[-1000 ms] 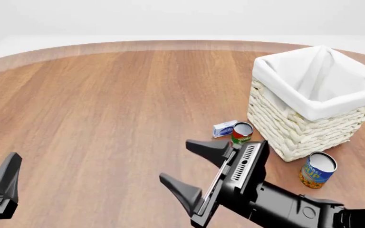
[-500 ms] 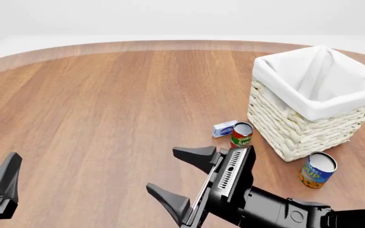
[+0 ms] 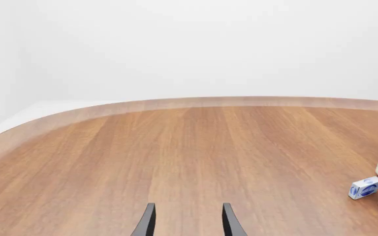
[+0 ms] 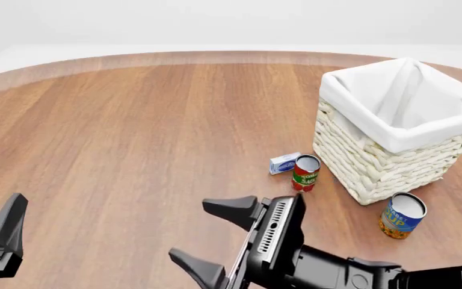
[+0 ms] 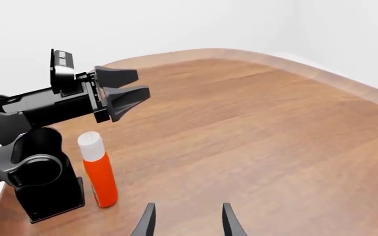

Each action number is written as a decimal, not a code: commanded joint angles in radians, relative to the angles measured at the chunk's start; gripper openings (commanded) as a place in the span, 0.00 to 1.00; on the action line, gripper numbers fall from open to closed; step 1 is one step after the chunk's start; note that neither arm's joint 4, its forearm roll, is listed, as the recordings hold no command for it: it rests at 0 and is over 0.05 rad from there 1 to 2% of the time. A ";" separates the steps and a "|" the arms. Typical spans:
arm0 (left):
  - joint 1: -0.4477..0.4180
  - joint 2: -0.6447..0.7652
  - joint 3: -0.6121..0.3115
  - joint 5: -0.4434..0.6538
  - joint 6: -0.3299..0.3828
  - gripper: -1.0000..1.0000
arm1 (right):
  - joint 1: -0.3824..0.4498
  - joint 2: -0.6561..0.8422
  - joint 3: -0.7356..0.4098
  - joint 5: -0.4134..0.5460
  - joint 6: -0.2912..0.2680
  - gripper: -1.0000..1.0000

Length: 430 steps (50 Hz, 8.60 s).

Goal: Pick up the ketchup, and put it in the basket.

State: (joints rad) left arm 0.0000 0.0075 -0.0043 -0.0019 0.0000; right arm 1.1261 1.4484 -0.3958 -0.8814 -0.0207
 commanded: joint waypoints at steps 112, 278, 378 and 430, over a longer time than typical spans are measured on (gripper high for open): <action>0.000 0.000 0.000 0.000 0.000 1.00 | 0.169 0.167 -0.072 -0.054 0.048 1.00; 0.000 0.000 0.000 0.000 0.000 1.00 | 0.243 0.334 -0.263 0.005 0.112 1.00; 0.000 0.000 0.000 0.000 0.000 1.00 | 0.225 0.507 -0.466 0.087 0.127 1.00; 0.000 0.000 0.000 0.000 0.000 1.00 | 0.232 0.569 -0.545 0.121 0.139 1.00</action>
State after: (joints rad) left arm 0.0000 0.0075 -0.0043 -0.0019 0.0000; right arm 1.3537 2.0126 -0.9301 -0.7675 0.1176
